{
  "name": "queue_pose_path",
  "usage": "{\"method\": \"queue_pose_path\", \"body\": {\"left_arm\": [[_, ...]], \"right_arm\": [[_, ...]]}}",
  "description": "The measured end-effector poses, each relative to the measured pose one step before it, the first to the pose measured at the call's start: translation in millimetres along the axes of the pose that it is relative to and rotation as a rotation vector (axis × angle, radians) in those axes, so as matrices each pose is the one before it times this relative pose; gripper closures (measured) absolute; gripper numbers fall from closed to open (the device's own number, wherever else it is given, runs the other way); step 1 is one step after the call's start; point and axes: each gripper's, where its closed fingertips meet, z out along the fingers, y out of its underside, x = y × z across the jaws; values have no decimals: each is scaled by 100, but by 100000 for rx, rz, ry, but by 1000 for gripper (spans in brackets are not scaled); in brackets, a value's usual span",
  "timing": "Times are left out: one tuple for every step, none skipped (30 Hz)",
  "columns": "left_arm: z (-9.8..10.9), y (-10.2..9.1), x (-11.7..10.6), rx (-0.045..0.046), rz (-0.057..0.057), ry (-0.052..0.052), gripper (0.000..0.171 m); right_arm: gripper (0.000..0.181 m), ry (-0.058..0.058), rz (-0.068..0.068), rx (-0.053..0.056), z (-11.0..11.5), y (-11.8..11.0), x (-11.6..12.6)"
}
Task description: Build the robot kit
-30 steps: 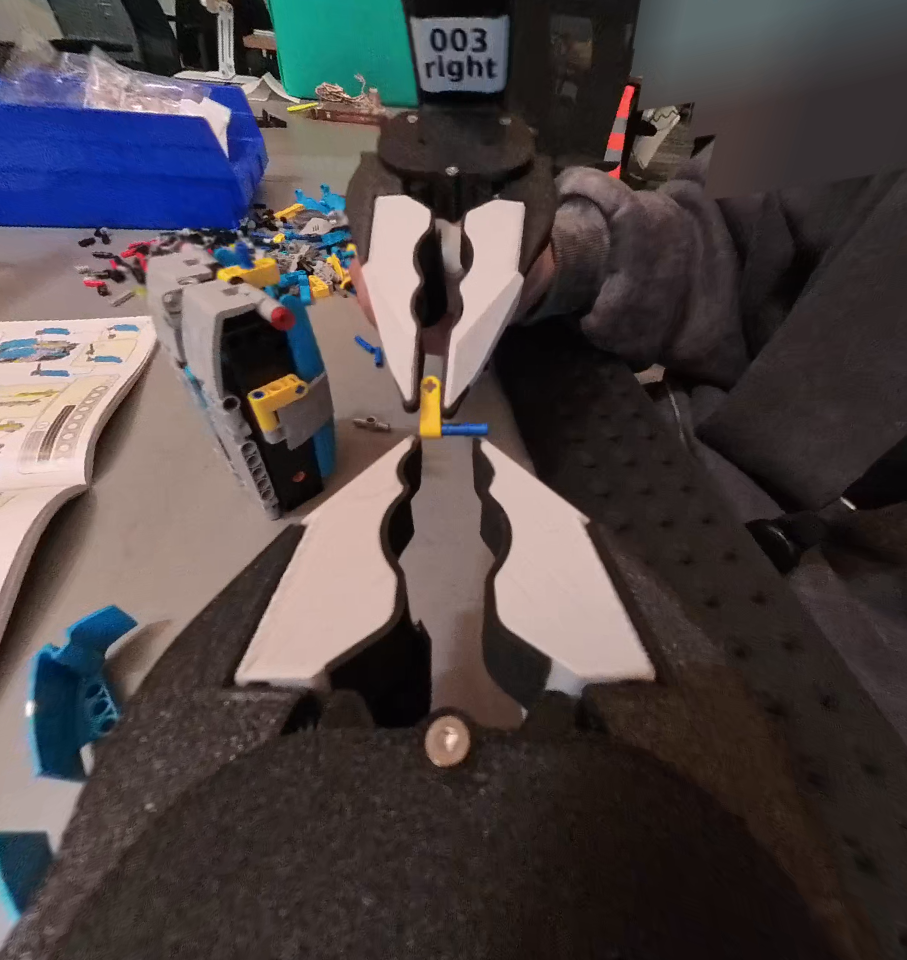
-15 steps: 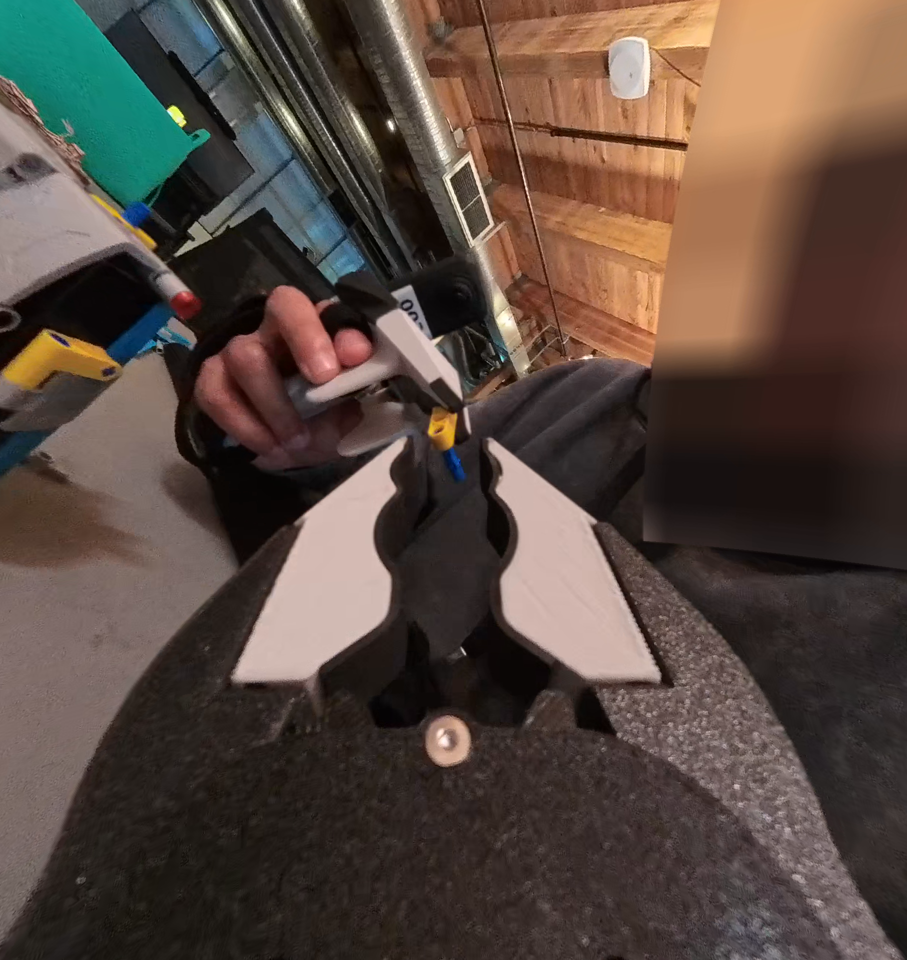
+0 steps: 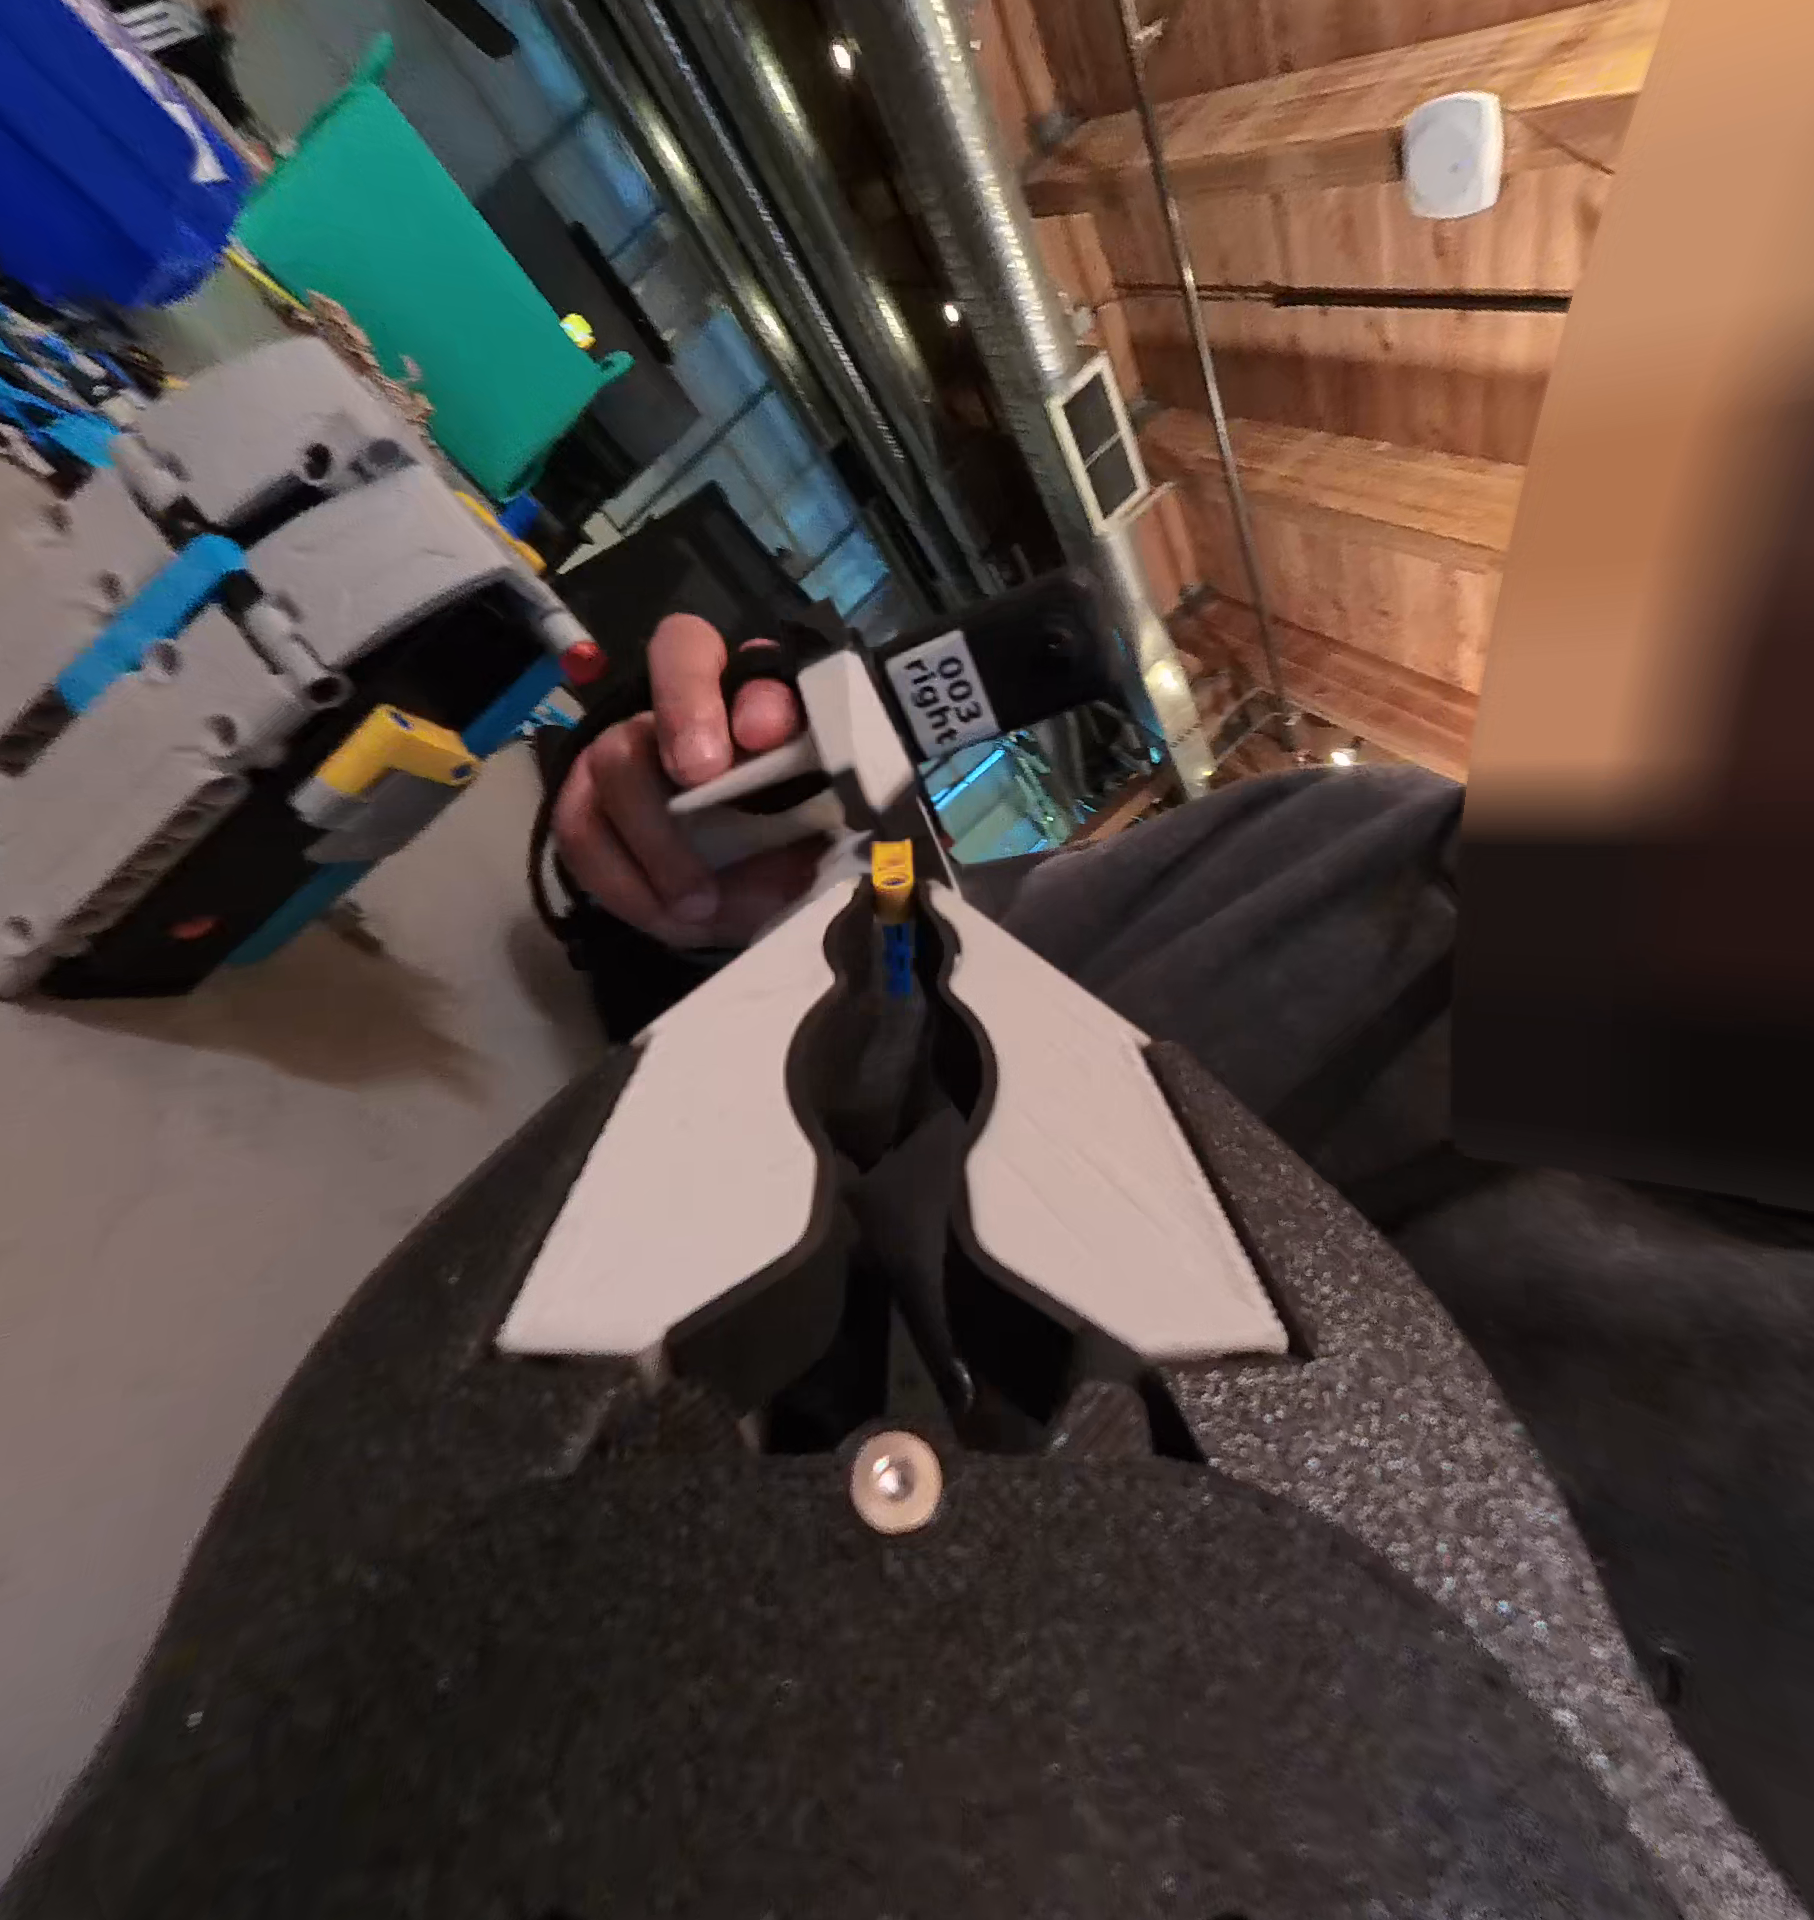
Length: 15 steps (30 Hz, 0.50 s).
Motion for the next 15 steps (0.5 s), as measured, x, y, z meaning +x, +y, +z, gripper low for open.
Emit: {"method": "queue_pose_path", "body": {"left_arm": [[-155, -132, -476, 617, -146, -3272, 166], [-99, -99, -391, 734, -266, -2748, 166], [-49, -118, -378, 986, -294, -2565, 166], [2, 22, -430, 102, -316, -2961, 166], [-19, -72, -512, 662, 70, -3750, 166], [-15, 18, -24, 135, 581, -653, 166], [39, 188, -116, -1253, 314, -1155, 166], [58, 220, -200, -1452, 419, -1785, 166], [52, 164, -25, -996, 773, -661, 166], [63, 165, -62, -1043, 391, -725, 166], [59, 87, -232, -467, 373, -1937, 167], [29, 73, -125, -335, 818, -1300, 167], [-4, 58, -91, -573, 736, -858, 167], [-20, -4, -161, -151, 606, -1355, 167], [22, 90, -171, -573, 819, -1479, 167]], "right_arm": [[139, 1097, 491, -6068, 230, 918, 135], [127, 1186, -591, -5617, 316, 841, 79], [125, 1745, -2458, -3948, 281, 553, -6], [131, 2863, -4473, -1677, 145, 78, -23], [138, 3069, -5844, -897, 46, -140, -46], [141, 3390, -5432, -1545, 37, -27, 65], [147, 3156, -4223, -2178, 22, 184, 154], [151, 1753, -2726, -1324, -20, 177, 59], [151, -193, -1080, -1665, 52, 258, -129], [150, -329, -493, -2491, 124, 368, -123], [151, -164, -1024, -2037, 119, 277, -130], [152, 336, -1336, -1562, 57, 204, -37], [152, -478, -190, -1209, 37, 127, -76], [152, -571, 1025, -1397, 72, 164, -3], [152, -975, 560, -1567, 79, 230, -58]]}}
